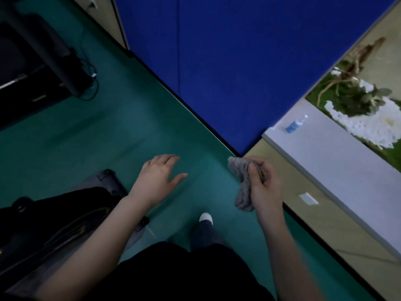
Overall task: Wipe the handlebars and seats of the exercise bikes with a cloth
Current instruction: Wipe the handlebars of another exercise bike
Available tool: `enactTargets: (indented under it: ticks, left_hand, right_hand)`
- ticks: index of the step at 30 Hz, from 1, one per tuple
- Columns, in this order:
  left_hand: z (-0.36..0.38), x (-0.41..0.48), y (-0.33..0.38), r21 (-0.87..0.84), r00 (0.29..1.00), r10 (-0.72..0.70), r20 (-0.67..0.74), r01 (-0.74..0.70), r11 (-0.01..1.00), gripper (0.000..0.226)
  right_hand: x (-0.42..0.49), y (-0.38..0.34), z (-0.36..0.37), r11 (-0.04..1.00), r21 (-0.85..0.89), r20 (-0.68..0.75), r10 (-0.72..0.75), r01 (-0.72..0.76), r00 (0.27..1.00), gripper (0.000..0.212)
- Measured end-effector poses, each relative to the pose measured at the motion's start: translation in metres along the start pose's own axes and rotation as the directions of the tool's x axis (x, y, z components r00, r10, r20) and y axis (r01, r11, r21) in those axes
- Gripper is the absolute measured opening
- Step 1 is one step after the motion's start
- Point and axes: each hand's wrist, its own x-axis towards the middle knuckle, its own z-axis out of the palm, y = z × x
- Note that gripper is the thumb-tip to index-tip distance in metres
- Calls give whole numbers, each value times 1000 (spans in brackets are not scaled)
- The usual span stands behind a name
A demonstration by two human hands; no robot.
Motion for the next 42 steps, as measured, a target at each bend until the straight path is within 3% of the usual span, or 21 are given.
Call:
enactTargets:
  ticks: [9,13,18,25,32,38,42]
  left_hand:
    - [-6,58,48,-63,991,-120,-66,116,991,58]
    - [-16,72,36,-90,968,-232,-99,224,970,58]
    - [-29,99,-3,-117,930,-347,-122,334,935,57]
    - [-57,160,-73,-164,871,-451,-197,424,891,56]
    - [-100,211,-139,-195,827,-507,-244,470,861,58]
    - [-123,233,-179,-261,743,-621,-250,566,782,58]
    - [-135,254,-207,-310,646,-718,-260,648,695,57]
  right_hand:
    - [115,4,-33,1000,14,74,-8,7,997,21]
    - [150,-3,-11,1000,-13,192,7,-4,981,22]
    - [193,-25,50,999,-38,350,-2,16,937,27]
    - [253,-68,156,984,11,542,-155,177,826,23]
    - [304,-103,242,982,41,591,-173,185,788,22]
    - [355,-129,308,978,67,645,-192,196,740,20]
    - [392,-146,366,981,68,702,-177,183,690,24]
